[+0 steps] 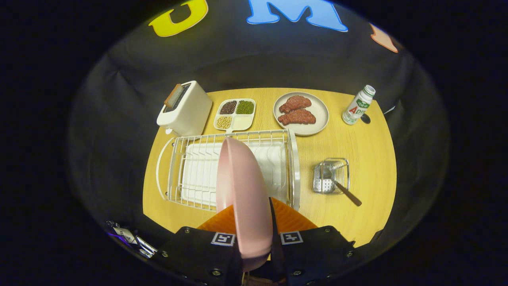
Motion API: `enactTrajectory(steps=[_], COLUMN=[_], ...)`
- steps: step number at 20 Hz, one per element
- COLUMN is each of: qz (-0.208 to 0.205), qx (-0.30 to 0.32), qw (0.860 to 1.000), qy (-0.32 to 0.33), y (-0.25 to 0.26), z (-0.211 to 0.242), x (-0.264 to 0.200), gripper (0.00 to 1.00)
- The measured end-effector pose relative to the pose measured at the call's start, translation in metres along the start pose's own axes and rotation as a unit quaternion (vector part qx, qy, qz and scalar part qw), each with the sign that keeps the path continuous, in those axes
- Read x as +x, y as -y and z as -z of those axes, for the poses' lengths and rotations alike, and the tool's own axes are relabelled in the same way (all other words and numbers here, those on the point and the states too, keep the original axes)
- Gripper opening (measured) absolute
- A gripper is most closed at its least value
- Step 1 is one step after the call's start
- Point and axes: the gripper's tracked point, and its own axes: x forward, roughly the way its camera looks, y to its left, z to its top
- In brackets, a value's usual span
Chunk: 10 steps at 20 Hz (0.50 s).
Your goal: Take the plate from the dish rack, then take the spoon from the basket and place it into the plate.
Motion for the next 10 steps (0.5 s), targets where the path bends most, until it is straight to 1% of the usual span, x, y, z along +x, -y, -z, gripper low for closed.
enactTrajectory(steps=[2, 5, 8, 10], qz=[-0.018, -0.038, -0.060, -0.079], qx=[0.010, 0.030, 0.048, 0.076], qw=[1.000, 0.999, 0.997, 0.994], qy=[-0.001, -0.011, -0.025, -0.031], y=[0.004, 0.011, 0.018, 0.019], z=[0.035, 0.089, 0.127, 0.144], x=[-0.006, 0.002, 0.026, 0.044], gripper=[0.27, 0.27, 0.27, 0.27])
